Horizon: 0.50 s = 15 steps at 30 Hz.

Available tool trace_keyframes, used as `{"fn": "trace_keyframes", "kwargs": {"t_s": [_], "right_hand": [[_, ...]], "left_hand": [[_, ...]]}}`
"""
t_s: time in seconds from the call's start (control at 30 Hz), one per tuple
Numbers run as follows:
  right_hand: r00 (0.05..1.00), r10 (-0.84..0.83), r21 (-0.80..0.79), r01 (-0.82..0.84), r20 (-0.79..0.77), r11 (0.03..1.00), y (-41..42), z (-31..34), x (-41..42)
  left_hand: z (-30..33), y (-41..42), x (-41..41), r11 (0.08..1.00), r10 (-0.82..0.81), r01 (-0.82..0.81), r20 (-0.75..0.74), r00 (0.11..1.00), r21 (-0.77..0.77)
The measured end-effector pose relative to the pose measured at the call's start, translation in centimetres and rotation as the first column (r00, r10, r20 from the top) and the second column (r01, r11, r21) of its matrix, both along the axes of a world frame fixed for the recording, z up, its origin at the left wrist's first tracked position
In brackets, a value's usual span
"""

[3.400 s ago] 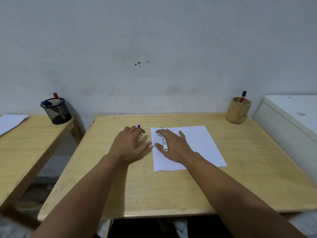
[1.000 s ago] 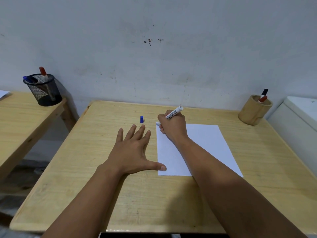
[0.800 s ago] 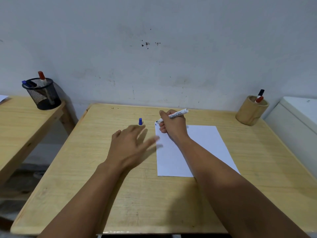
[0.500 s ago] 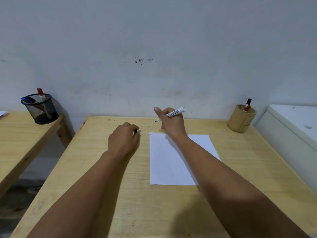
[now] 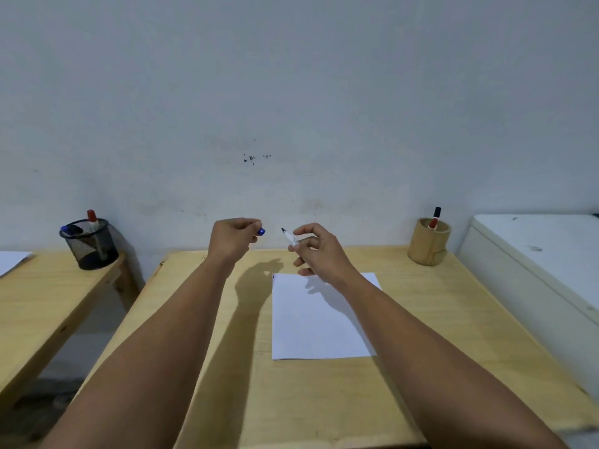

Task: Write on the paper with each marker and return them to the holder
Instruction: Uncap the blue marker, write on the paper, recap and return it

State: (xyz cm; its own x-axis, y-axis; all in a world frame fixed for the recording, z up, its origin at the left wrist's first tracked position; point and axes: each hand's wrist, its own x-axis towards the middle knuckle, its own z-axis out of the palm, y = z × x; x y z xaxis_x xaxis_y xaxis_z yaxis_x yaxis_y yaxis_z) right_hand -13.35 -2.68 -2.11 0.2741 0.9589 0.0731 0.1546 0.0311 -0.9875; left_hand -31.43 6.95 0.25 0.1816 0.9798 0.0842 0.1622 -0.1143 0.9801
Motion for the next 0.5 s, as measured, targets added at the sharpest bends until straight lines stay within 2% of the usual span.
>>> {"fn": "trace_keyframes", "kwargs": {"t_s": [0.2,0.5], "right_hand": [[0.993,-0.011,0.046,0.006,0.118,0.999,-1.1,0.9,0.4],[0.993,-0.090,0.071,0.085,0.071,0.994,-3.0,1.9,1.9]], "left_hand": [[2.4,-2.6,1.9,0.999,-0.048,0.048,-0.004,0.999,0.021],[3.2,-5.1,5.1,0.985,-0.095,0.110,-0.109,0.989,0.135]]}}
